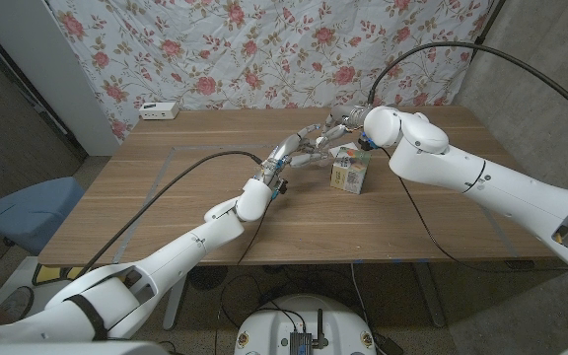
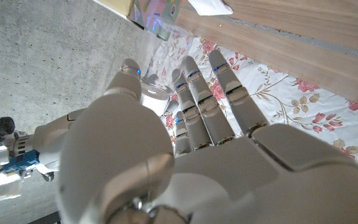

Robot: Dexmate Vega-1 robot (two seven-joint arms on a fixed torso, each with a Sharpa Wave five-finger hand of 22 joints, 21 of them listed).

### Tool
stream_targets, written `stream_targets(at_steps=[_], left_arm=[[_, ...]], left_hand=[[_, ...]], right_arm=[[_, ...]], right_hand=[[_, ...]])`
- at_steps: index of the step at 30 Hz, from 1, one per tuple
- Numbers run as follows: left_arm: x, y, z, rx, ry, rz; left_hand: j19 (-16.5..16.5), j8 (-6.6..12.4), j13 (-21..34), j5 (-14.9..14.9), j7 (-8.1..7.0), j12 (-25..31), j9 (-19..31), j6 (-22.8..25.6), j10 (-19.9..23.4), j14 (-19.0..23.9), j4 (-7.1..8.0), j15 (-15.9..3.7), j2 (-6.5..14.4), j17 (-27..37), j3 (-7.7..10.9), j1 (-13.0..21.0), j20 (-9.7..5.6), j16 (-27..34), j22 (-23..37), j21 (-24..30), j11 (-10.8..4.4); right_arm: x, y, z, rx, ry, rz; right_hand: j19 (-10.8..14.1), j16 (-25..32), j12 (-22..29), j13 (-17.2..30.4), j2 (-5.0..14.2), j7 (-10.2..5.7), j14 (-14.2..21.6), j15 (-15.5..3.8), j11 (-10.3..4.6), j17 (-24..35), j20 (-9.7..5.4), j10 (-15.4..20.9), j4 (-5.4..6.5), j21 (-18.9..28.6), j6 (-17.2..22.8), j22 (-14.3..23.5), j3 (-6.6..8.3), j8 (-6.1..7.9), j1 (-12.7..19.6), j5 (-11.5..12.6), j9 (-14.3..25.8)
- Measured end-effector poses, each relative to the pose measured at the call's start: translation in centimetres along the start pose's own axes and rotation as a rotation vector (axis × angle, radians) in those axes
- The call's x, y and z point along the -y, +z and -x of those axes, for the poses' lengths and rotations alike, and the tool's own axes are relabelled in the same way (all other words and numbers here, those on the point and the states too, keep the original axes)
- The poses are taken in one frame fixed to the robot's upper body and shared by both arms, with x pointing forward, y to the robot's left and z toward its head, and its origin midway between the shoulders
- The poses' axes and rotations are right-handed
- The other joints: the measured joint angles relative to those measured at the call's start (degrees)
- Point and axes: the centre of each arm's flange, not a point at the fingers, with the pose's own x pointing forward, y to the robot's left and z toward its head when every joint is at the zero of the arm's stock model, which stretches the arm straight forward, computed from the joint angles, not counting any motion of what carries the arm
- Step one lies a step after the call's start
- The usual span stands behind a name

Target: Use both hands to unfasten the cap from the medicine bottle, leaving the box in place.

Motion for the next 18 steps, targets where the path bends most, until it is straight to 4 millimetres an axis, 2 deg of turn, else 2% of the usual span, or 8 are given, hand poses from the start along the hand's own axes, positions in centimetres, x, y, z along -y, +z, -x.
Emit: stream_targets(at_steps=[9,12,18], left_arm=[[-0.06,-0.08,0.03,-0.002,-0.001,-0.001],[-0.20,-0.14,0.07,-0.003,0.002,-0.001],[-0.25,-0.19,0.08,-0.005,0.003,-0.002]], left_hand=[[0.0,0.00,0.0,0.0,-0.07,0.1,0.0,0.1,0.0,0.0,0.14,0.00,0.0,0.0,0.14,0.0,0.00,0.0,0.0,0.0,0.00],[0.0,0.00,0.0,0.0,-0.07,0.1,0.0,0.1,0.0,0.0,0.15,0.00,0.0,0.0,0.14,0.0,0.00,0.0,0.0,0.0,0.00],[0.0,0.00,0.0,0.0,-0.07,0.1,0.0,0.1,0.0,0.0,0.14,0.00,0.0,0.0,0.15,0.0,0.00,0.0,0.0,0.0,0.01]], right_arm=[[0.39,-0.44,-0.29,-0.009,-0.004,-0.009],[0.11,0.03,-0.49,0.022,0.031,-0.014],[0.25,0.03,-0.76,0.029,0.044,-0.014]], right_hand=[[0.0,-0.3,-0.4,0.0,1.27,-0.98,-0.5,-0.14,-0.78,0.0,0.00,-0.8,-0.79,-0.2,-0.9,0.0,0.79,-0.65,1.6,0.0,-0.5],[-0.3,-0.3,-0.8,0.0,1.34,-1.39,-0.5,-0.08,-1.22,0.0,0.16,-1.2,-0.71,-0.3,-0.7,0.0,1.21,-1.02,2.1,0.0,-0.5],[-0.5,-0.7,-1.0,0.0,1.58,-3.28,-1.0,-0.18,-2.55,0.0,0.02,-1.9,-1.09,-0.5,-0.2,0.0,1.60,-1.15,3.4,-0.6,-0.9]])
